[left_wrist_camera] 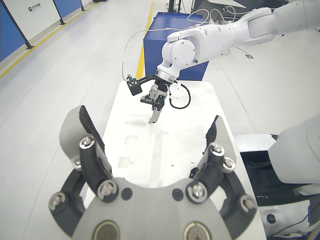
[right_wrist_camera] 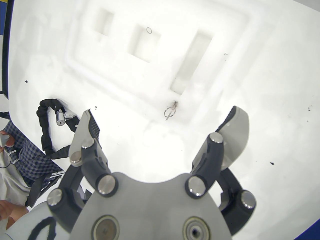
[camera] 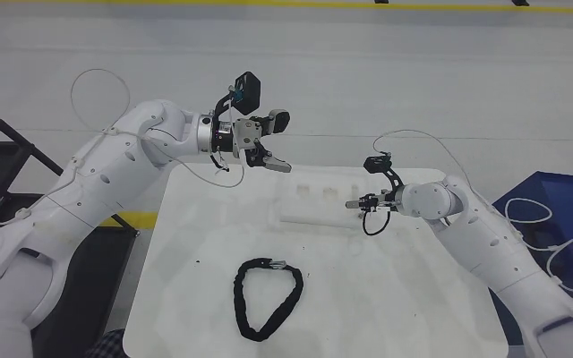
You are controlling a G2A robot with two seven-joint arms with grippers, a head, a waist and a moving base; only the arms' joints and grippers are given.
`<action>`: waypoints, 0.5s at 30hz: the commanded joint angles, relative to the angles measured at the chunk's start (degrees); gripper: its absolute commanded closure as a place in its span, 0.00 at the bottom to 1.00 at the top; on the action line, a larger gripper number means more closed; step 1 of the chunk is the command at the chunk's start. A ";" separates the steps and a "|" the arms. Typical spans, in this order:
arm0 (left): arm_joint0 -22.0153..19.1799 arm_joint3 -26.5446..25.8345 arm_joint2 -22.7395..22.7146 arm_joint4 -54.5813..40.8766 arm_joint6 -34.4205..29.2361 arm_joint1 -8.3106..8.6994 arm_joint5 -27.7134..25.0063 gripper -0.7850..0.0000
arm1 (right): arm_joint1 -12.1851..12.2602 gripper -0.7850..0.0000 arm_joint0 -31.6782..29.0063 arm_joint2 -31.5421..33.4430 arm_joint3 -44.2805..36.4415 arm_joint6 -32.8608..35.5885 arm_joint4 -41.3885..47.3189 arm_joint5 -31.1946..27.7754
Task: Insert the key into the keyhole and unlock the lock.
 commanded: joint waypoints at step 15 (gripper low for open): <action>0.00 0.00 0.00 0.00 0.00 0.00 0.00 0.00 | -3.81 0.00 1.16 -5.60 0.41 3.70 -3.97 8.55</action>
